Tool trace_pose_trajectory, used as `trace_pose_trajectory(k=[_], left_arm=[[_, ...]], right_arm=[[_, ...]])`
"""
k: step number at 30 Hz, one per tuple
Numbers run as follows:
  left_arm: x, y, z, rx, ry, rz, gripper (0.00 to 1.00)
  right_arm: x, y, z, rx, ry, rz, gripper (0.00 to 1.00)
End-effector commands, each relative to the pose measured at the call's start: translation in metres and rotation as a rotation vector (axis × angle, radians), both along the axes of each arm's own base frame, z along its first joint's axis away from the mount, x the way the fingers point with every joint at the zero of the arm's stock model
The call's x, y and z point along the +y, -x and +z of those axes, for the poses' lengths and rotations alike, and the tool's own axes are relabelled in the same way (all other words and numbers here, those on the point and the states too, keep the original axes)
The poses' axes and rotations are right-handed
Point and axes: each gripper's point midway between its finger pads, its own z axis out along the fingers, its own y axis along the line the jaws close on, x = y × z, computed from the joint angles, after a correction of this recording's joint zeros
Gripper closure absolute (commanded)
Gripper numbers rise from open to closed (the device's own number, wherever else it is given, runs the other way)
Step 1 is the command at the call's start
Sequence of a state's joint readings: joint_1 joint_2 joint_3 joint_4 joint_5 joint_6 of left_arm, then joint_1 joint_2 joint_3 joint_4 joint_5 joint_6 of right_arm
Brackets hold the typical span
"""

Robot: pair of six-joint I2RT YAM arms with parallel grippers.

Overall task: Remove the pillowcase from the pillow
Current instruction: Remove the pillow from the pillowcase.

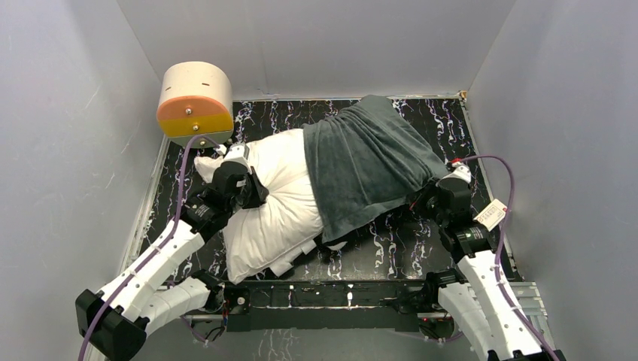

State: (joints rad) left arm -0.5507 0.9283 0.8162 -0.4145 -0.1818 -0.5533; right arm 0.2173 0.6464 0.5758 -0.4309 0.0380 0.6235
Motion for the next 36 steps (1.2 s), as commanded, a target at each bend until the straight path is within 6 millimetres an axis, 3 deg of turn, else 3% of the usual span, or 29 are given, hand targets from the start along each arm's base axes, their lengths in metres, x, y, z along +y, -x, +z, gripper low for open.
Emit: trace_pose_trajectory(k=[1,4,6,7,9,11,13,16,20,23,27,32,35,36], left_arm=[[0.075,0.030,-0.053,0.206,-0.349,0.183,1.00],[0.075,0.031,-0.053,0.203,-0.345,0.183,1.00],[0.071,0.029,-0.050,0.182,-0.322,0.164,1.00],[0.067,0.029,-0.049,0.175,-0.304,0.146,1.00],[0.063,0.029,-0.047,0.163,-0.280,0.124,1.00],[0.060,0.030,-0.047,0.164,-0.272,0.113,1.00],[0.055,0.031,-0.047,0.165,-0.253,0.084,1.00],[0.054,0.030,-0.046,0.160,-0.254,0.074,1.00],[0.054,0.029,-0.046,0.160,-0.256,0.075,1.00],[0.053,0.029,-0.047,0.162,-0.256,0.074,1.00],[0.053,0.029,-0.048,0.166,-0.254,0.068,1.00],[0.053,0.029,-0.047,0.161,-0.257,0.064,1.00],[0.053,0.030,-0.046,0.154,-0.249,0.067,1.00],[0.053,0.030,-0.046,0.152,-0.249,0.069,1.00]], right_arm=[[-0.118,-0.022,0.086,-0.292,0.305,-0.564,1.00],[-0.111,-0.023,0.111,-0.330,0.210,-0.573,1.00],[-0.083,-0.030,0.117,-0.346,0.131,-0.435,1.00],[-0.065,-0.032,0.118,-0.352,0.099,-0.338,0.91],[0.002,-0.021,0.099,-0.309,0.020,0.068,0.57],[0.030,0.006,0.075,-0.177,-0.057,0.240,0.45],[0.073,0.040,0.088,-0.220,-0.172,0.561,0.33],[0.090,0.060,0.093,-0.165,-0.236,0.723,0.23],[0.092,0.068,0.059,-0.018,-0.200,0.761,0.24],[0.095,0.061,0.047,0.004,-0.130,0.735,0.25],[0.122,0.062,0.033,0.062,0.003,0.794,0.25],[0.134,0.033,0.006,0.097,0.263,0.657,0.23],[0.130,0.022,-0.006,0.109,0.376,0.566,0.49],[0.127,0.021,-0.008,0.109,0.409,0.542,0.51]])
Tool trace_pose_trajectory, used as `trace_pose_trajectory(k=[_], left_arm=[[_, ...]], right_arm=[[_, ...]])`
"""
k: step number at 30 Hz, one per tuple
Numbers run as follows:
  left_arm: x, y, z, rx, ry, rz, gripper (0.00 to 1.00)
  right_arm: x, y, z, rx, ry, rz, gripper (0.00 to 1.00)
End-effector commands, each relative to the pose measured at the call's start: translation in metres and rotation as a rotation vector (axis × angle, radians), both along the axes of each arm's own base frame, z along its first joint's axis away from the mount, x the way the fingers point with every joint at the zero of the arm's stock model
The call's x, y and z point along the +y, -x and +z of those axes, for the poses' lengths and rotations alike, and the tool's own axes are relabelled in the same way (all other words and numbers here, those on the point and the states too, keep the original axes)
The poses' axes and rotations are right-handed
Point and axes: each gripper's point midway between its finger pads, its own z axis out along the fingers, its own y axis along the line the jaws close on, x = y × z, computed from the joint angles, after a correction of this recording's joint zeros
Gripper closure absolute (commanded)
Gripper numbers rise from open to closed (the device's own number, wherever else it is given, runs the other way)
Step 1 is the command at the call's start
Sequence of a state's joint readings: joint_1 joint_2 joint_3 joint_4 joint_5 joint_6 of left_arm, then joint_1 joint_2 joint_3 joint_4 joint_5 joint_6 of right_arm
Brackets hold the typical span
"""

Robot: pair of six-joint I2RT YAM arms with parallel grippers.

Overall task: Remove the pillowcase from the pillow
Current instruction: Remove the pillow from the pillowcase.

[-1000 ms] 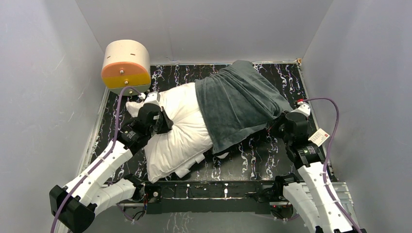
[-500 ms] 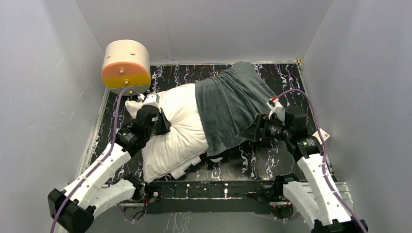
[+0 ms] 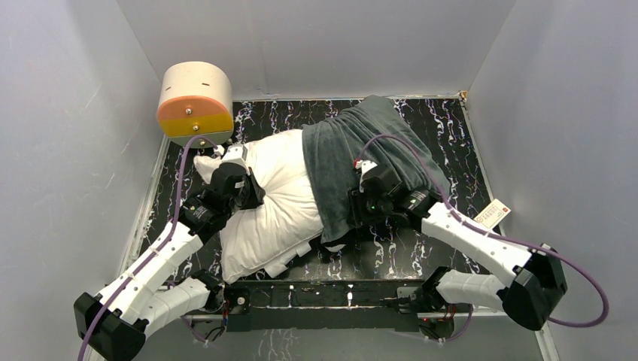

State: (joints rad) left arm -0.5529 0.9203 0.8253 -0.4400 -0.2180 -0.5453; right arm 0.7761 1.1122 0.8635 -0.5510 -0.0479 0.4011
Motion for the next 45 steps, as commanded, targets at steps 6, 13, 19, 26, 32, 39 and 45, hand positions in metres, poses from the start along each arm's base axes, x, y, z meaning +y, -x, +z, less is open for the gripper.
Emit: trace_pose_trajectory(k=[6,13,19,26,32,39,45], left_arm=[[0.047,0.028,-0.049,0.165,-0.236,0.051,1.00],[0.054,0.028,-0.053,0.189,-0.269,0.078,1.00],[0.055,0.029,-0.052,0.185,-0.267,0.082,1.00],[0.046,0.029,-0.050,0.176,-0.236,0.041,1.00],[0.040,0.030,-0.049,0.161,-0.206,0.015,1.00],[0.041,0.029,-0.053,0.180,-0.227,0.011,1.00],[0.042,0.028,-0.054,0.184,-0.238,0.013,1.00]], right_arm=[[-0.054,-0.056,0.032,-0.346,0.204,-0.377,1.00],[-0.143,-0.083,0.068,-0.415,0.330,-0.681,1.00],[-0.190,-0.089,0.071,-0.327,0.241,-0.832,1.00],[-0.089,-0.063,0.085,-0.193,-0.137,-0.329,0.78],[-0.036,-0.031,0.084,-0.077,-0.291,-0.140,0.48],[0.006,-0.015,0.024,-0.128,0.122,-0.116,0.23],[-0.035,-0.041,0.001,-0.224,0.451,-0.294,0.26]])
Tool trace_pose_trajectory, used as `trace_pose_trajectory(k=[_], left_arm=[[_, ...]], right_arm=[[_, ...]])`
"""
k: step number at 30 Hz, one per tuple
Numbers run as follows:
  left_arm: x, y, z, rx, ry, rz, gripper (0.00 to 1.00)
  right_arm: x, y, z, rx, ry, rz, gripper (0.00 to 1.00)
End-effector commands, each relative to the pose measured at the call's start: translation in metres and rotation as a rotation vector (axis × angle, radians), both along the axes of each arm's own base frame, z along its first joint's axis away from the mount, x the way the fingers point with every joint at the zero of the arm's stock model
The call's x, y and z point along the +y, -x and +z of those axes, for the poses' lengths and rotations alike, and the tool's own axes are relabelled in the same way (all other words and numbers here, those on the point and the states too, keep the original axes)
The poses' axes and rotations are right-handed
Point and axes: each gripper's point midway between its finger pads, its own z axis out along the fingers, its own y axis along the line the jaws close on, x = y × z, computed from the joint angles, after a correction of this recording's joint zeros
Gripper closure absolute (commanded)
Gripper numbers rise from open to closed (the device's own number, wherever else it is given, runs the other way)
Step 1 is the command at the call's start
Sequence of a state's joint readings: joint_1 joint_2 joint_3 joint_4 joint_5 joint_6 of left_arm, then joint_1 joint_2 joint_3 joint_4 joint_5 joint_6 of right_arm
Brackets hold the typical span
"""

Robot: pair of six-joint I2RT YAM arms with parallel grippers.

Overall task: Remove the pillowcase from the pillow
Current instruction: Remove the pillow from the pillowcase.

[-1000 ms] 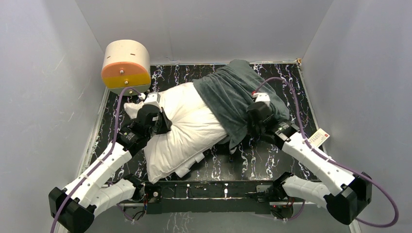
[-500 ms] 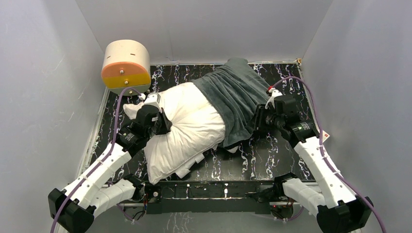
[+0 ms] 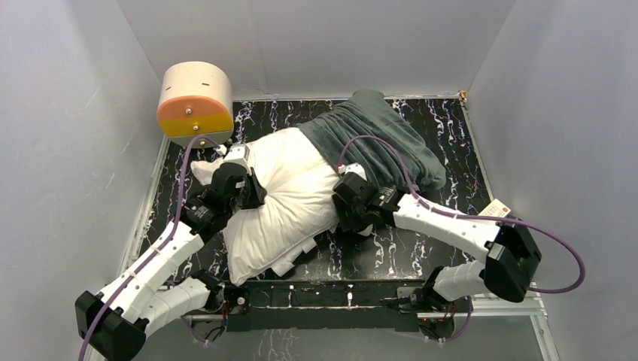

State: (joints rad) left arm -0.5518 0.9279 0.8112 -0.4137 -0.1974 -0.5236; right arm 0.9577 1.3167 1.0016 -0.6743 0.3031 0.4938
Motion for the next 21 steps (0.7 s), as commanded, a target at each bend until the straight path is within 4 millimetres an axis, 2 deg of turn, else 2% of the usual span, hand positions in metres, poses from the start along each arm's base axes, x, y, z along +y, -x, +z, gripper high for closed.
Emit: trace_pose_trajectory(k=[1,3,5,7,9,10,12,14,15,16,18,21], left_arm=[[0.046,0.029,-0.051,0.183,-0.240,0.041,1.00],[0.046,0.029,-0.051,0.185,-0.241,0.039,1.00],[0.044,0.029,-0.051,0.189,-0.239,0.033,1.00],[0.045,0.029,-0.054,0.199,-0.247,0.030,1.00],[0.049,0.030,-0.055,0.210,-0.265,0.048,1.00],[0.052,0.030,-0.055,0.210,-0.275,0.062,1.00],[0.059,0.029,-0.057,0.216,-0.303,0.100,1.00],[0.064,0.030,-0.057,0.229,-0.320,0.126,1.00],[0.064,0.031,-0.058,0.232,-0.323,0.128,1.00],[0.063,0.031,-0.058,0.232,-0.319,0.126,1.00],[0.060,0.031,-0.057,0.227,-0.304,0.106,1.00],[0.050,0.030,-0.056,0.215,-0.269,0.055,1.00]], right_arm=[[-0.038,-0.036,0.026,-0.208,0.155,-0.188,0.28],[-0.040,-0.047,0.039,-0.286,0.125,-0.232,0.38],[-0.052,-0.063,0.045,-0.370,0.087,-0.347,0.64],[-0.072,-0.077,0.049,-0.389,0.068,-0.457,0.80],[-0.104,-0.091,0.055,-0.413,0.090,-0.563,0.90],[-0.114,-0.093,0.057,-0.416,0.098,-0.585,0.91],[-0.148,-0.101,0.064,-0.437,0.090,-0.675,0.92],[-0.166,-0.104,0.068,-0.439,0.034,-0.710,0.92],[-0.165,-0.103,0.068,-0.422,-0.014,-0.700,0.92],[-0.160,-0.102,0.067,-0.407,-0.067,-0.674,0.92],[-0.131,-0.094,0.064,-0.344,-0.190,-0.541,0.88],[-0.096,-0.080,0.080,-0.302,-0.348,-0.374,0.70]])
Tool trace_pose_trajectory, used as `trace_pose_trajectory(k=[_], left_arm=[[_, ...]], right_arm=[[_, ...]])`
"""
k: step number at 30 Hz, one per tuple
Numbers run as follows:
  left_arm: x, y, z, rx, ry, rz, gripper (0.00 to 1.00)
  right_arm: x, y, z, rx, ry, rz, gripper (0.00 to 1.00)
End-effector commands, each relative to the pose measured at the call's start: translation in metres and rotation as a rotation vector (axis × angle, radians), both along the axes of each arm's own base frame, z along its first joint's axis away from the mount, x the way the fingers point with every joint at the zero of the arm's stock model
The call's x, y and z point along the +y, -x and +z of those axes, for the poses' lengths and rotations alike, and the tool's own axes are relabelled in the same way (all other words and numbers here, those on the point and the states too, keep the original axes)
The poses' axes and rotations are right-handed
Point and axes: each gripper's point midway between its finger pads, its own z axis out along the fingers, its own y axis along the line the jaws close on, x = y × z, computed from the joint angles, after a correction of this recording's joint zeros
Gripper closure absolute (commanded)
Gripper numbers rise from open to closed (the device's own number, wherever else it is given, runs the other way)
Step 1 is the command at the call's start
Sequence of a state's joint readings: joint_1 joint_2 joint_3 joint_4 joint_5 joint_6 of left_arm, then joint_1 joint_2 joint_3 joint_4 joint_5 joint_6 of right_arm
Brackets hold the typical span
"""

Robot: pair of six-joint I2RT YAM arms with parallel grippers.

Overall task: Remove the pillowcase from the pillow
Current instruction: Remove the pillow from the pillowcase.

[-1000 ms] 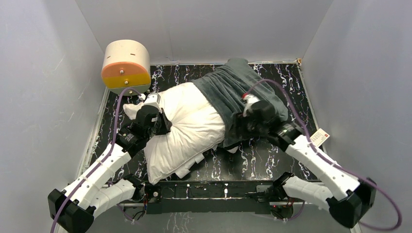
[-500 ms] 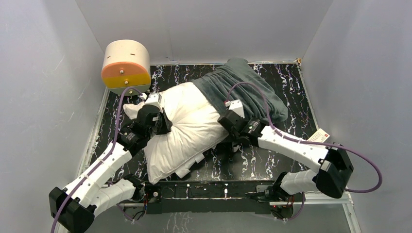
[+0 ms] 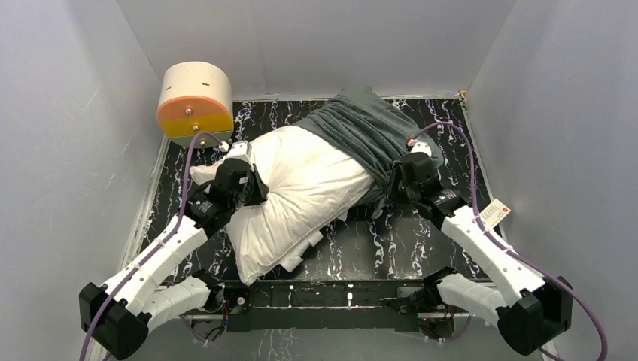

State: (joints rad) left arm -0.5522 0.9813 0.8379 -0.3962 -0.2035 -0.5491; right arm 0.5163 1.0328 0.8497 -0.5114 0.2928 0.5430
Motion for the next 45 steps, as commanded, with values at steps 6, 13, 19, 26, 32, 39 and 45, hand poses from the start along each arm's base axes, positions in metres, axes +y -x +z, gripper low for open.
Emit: trace_pose_trajectory(k=[6,13,19,26,32,39,45], left_arm=[[0.048,0.038,-0.050,0.170,-0.236,-0.001,1.00],[0.038,0.039,-0.043,0.140,-0.188,-0.041,1.00],[0.028,0.040,-0.030,0.080,-0.126,-0.090,1.00],[0.019,0.038,0.002,-0.009,-0.045,-0.109,0.32],[-0.012,0.014,0.065,-0.126,0.023,-0.221,0.04],[-0.054,-0.028,0.097,-0.162,0.017,-0.360,0.02],[-0.088,-0.068,0.141,-0.263,0.012,-0.469,0.02]], right_arm=[[0.041,0.004,0.153,-0.395,-0.264,0.306,0.30],[0.031,-0.083,0.148,-0.309,0.009,0.149,0.09],[0.031,-0.129,0.083,-0.165,0.065,0.078,0.03],[0.085,-0.025,-0.009,0.124,-0.135,0.337,0.35],[0.110,0.065,-0.026,0.129,-0.290,0.392,0.42],[0.107,0.096,-0.021,0.144,-0.341,0.451,0.40],[0.090,0.084,0.004,0.038,-0.270,0.414,0.37]])
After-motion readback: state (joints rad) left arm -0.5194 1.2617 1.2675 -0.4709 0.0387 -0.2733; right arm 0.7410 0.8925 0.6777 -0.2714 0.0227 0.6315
